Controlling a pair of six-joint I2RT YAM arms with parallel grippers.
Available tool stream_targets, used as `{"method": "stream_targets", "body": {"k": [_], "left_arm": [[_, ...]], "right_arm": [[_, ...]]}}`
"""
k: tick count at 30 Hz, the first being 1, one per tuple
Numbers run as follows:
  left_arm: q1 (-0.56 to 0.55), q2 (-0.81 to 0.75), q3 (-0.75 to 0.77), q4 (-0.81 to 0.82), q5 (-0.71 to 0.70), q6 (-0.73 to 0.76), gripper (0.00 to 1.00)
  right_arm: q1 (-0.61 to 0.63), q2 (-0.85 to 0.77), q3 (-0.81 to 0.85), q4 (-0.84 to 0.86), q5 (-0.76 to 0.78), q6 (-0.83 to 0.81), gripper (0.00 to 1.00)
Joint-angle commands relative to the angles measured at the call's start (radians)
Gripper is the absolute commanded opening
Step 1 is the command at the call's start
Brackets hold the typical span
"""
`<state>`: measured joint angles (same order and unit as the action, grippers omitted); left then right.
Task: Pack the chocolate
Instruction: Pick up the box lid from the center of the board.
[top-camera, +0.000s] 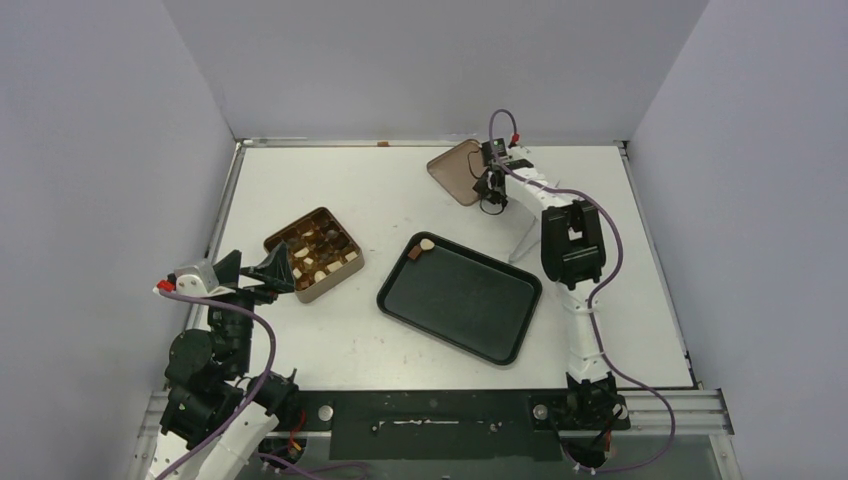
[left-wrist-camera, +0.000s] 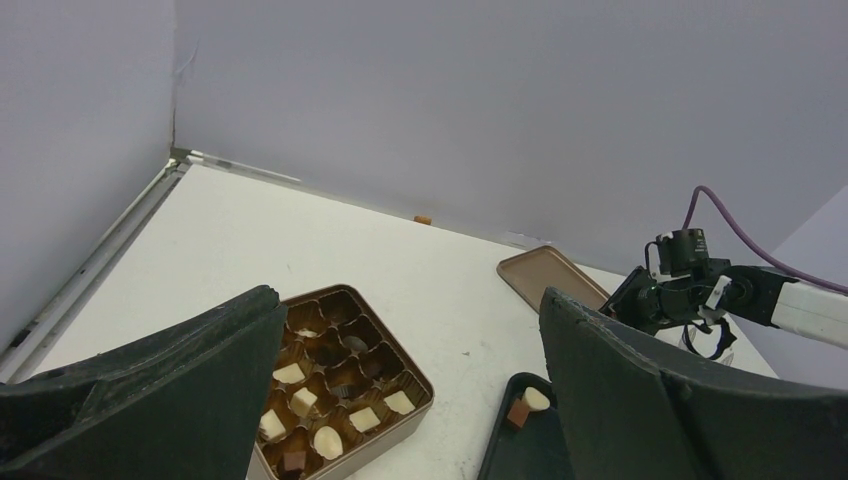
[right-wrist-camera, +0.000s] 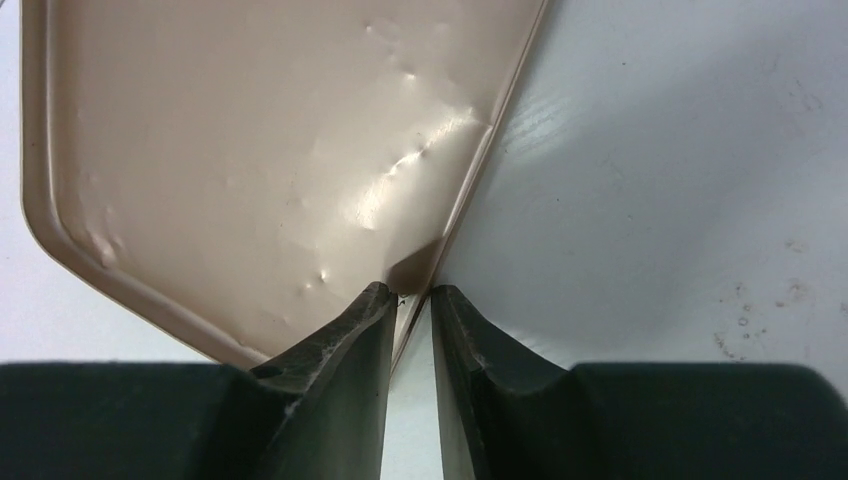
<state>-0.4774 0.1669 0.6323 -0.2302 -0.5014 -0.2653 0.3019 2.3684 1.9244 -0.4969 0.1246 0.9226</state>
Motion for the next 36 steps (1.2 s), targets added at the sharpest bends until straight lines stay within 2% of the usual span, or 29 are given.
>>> {"method": "stream_targets", "body": {"k": [1,8,14,25,30,36], "left_arm": [[-0.006,-0.007,0.000,0.030,-0.009,0.015,0.97],[-0.006,-0.006,0.000,0.028,-0.009,0.014,0.97],[-0.006,-0.001,0.001,0.031,-0.010,0.017,0.97],[-0.006,0.040,-0.002,0.028,-0.005,0.013,0.97],[-0.004,0.086,0.016,0.000,-0.018,-0.022,0.97],[-0.005,0.204,0.111,-0.109,-0.034,-0.144,0.97]], "right_arm": [[0.011,0.008,0.009,-0.068,0.060,-0.026,0.22],[0.007,-0.010,-0.018,-0.079,0.091,-0.050,0.13],[0.000,-0.049,-0.099,-0.016,0.060,-0.060,0.00],[-0.042,-0.220,-0.333,0.294,-0.115,0.017,0.00],[-0.062,-0.238,-0.335,0.320,-0.218,0.017,0.00],[-0.068,-0.313,-0.373,0.343,-0.317,-0.025,0.00]]}}
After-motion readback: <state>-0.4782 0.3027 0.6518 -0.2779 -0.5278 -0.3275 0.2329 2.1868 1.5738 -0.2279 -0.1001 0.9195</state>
